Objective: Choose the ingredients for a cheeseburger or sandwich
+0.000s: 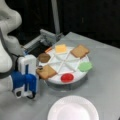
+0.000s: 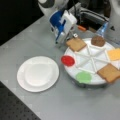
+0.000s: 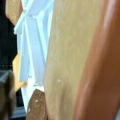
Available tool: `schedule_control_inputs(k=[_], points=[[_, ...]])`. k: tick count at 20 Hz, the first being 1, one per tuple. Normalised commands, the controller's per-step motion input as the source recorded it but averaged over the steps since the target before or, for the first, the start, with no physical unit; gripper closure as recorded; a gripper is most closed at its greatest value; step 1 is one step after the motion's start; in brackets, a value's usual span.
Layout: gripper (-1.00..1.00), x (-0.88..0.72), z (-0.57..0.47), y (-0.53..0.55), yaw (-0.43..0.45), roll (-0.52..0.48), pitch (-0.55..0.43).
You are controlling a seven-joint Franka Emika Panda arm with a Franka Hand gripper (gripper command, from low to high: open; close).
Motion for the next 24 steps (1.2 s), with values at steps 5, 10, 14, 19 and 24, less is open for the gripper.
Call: schedule_control_inputs(k=[5, 10, 14, 19, 24], points=[[1.0, 0.25, 0.07, -0.08, -0.007, 0.102, 0.061], [1.0, 0.24, 0.05, -0.08, 0.007, 0.086, 0.05], [1.0, 0.24, 0.07, -0.11, 0.021, 0.081, 0.045], [1.0, 0.22, 0.15, -0.15, 0.034, 0.09, 0.081], [1.0, 0.18, 0.24, -0.21, 0.078, 0.074, 0.121]])
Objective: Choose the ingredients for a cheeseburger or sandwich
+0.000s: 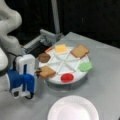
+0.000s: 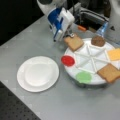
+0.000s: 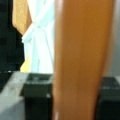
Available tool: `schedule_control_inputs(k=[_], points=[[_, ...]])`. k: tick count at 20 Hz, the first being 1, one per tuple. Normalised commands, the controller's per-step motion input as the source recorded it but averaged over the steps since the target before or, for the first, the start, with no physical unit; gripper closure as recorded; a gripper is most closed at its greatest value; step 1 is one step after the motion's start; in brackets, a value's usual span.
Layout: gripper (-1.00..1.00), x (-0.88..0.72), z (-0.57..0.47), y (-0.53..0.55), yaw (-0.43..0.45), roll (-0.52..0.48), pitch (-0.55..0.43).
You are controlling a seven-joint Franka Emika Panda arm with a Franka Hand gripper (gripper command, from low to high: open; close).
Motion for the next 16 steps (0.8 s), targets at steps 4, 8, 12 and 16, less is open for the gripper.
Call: schedule_control_inputs(k=[4, 8, 12, 16], points=[[1.0, 0.17, 0.23, -0.27, 0.165, 0.015, 0.143], [1.0, 0.18, 0.23, -0.35, 0.284, -0.06, 0.164], [1.0, 0.23, 0.18, -0.35, 0.358, -0.144, 0.171], [1.0, 0.31, 0.11, -0.28, 0.37, -0.155, 0.183]])
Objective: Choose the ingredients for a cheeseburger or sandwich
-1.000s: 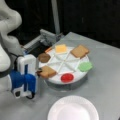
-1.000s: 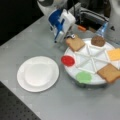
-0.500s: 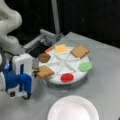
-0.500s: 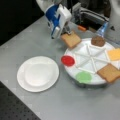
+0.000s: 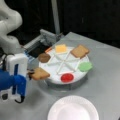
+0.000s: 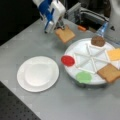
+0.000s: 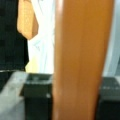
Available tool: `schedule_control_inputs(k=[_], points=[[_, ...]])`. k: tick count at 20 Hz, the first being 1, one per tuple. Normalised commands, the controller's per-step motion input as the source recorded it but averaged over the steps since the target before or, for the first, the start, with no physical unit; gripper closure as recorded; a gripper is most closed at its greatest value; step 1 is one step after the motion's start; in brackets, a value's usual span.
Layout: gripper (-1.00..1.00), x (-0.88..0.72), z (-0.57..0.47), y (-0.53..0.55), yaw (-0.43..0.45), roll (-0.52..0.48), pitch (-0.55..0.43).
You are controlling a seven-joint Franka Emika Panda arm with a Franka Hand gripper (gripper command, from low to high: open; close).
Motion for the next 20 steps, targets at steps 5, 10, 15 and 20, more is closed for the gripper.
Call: schedule_control_inputs(k=[5, 10, 15, 20], points=[[1.0, 0.44, 0.05, -0.29, 0.437, -0.087, 0.177], [1.0, 0.66, -0.07, -0.41, 0.464, -0.057, 0.16], [1.0, 0.77, -0.1, -0.53, 0.446, -0.117, 0.184], [1.0, 0.69, -0.01, -0.46, 0.396, -0.116, 0.2]])
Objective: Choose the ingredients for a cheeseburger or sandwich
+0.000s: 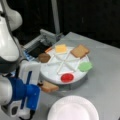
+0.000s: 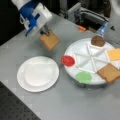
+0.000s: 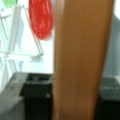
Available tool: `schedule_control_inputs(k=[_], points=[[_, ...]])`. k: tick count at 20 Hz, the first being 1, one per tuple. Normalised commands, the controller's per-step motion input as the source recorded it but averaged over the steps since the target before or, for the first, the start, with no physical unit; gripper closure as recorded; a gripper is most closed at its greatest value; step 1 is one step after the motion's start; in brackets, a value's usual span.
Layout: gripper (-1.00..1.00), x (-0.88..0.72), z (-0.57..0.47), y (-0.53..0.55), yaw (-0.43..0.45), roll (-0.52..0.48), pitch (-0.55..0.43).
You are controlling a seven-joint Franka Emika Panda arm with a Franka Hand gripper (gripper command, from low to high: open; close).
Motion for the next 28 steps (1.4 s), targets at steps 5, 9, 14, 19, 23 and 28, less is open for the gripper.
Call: schedule_control_inputs(k=[5, 9, 14, 19, 23, 28], points=[[1.0, 0.55, 0.02, -0.22, 0.31, -0.096, 0.202], [1.0, 0.49, -0.08, -0.06, 0.196, -0.122, 0.175], [1.0, 0.48, -0.12, -0.01, 0.126, -0.128, 0.152], [1.0, 0.5, -0.11, -0.07, 0.122, -0.039, 0.149], [1.0, 0.5, -0.1, -0.14, 0.141, 0.008, 0.14], [1.0, 0.53, -0.17, -0.16, 0.139, 0.029, 0.113]])
